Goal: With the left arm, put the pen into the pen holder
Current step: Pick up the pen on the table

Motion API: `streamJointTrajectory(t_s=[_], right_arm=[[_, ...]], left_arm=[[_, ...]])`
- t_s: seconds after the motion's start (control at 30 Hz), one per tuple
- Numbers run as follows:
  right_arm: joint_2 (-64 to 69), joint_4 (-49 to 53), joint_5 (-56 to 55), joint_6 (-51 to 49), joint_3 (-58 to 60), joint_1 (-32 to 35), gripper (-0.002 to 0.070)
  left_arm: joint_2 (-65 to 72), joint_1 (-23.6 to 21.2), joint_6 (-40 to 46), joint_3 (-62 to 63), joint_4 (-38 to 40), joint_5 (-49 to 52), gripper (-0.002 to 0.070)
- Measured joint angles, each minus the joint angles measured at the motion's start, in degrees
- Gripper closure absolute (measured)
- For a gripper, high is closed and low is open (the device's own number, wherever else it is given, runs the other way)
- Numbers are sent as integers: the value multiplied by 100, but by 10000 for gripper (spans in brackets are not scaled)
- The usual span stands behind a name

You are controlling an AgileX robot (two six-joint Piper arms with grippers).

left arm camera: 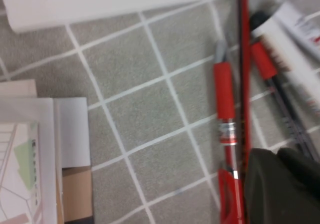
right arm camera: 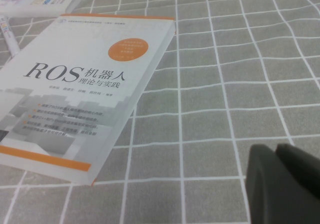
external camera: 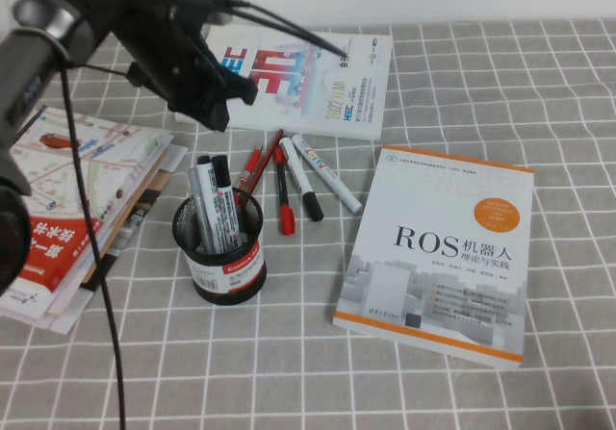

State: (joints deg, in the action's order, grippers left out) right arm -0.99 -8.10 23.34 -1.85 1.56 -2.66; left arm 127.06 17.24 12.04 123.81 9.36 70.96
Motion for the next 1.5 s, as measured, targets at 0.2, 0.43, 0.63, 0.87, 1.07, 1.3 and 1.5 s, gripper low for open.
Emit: streamJointTrajectory(t_s=[0.2,0.43,0.63,0.87,1.07,1.3,1.5], right_arm=[[0,0,0,0,0,0,691],[0,0,0,0,0,0,691],[0,0,0,0,0,0,691],[0,0,0,0,0,0,691],[0,0,0,0,0,0,692],[0,0,0,0,0,0,691],[0,0,0,0,0,0,691]], left_arm=[[252,100,11,0,-129,0,675],[467,210,19,0,-313,0,675],[514,213,35,0,-423,0,668],[514,213,143,0,-446,0,489],[514,213,183,0,-456,0,449],[556,213,228,0,-469,-6,445],[784,213,228,13,-469,-6,444]])
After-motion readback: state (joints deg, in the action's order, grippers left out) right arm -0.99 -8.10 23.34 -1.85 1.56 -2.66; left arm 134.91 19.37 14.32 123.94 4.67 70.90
